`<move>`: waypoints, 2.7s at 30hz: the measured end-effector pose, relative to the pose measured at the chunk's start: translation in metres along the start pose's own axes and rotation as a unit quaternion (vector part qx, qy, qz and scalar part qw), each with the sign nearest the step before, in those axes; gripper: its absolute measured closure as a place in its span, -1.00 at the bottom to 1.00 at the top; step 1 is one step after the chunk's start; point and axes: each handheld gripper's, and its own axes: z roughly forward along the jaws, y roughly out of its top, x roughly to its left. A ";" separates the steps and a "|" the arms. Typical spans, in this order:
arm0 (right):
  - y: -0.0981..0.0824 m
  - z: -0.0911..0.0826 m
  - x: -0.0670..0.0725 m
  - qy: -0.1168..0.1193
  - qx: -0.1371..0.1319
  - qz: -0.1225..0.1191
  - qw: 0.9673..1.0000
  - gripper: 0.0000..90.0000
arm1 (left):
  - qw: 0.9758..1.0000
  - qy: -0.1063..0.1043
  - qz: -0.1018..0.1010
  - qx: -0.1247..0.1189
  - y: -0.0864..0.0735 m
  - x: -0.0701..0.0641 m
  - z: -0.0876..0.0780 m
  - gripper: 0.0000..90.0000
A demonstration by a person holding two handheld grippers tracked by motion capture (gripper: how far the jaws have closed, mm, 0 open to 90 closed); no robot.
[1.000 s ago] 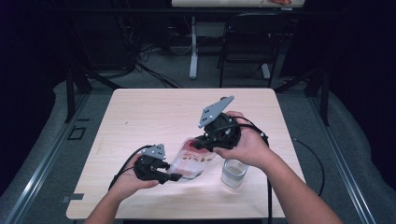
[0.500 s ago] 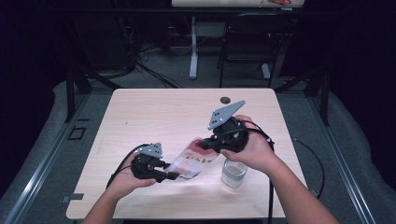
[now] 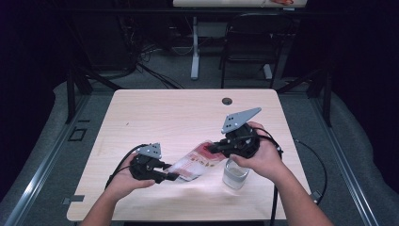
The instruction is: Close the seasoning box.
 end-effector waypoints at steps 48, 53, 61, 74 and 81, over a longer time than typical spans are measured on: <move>-0.063 0.027 -0.020 0.007 -0.082 0.058 0.995 0.99 | 0.999 0.016 -0.044 0.020 -0.010 0.009 -0.011 0.51; -0.066 0.027 -0.021 0.011 -0.093 0.065 0.994 0.99 | 0.999 0.018 -0.039 0.021 -0.008 0.009 -0.012 0.51; -0.068 0.027 -0.020 0.007 -0.095 0.064 0.993 0.99 | 0.999 0.022 -0.038 0.023 -0.007 0.008 -0.011 0.51; -0.068 0.025 -0.017 -0.007 -0.093 0.059 0.994 0.98 | 0.999 0.027 -0.040 0.025 -0.005 0.006 -0.013 0.51; -0.068 0.024 -0.015 -0.015 -0.093 0.059 0.994 0.98 | 0.998 0.030 -0.040 0.027 -0.002 0.003 -0.015 0.51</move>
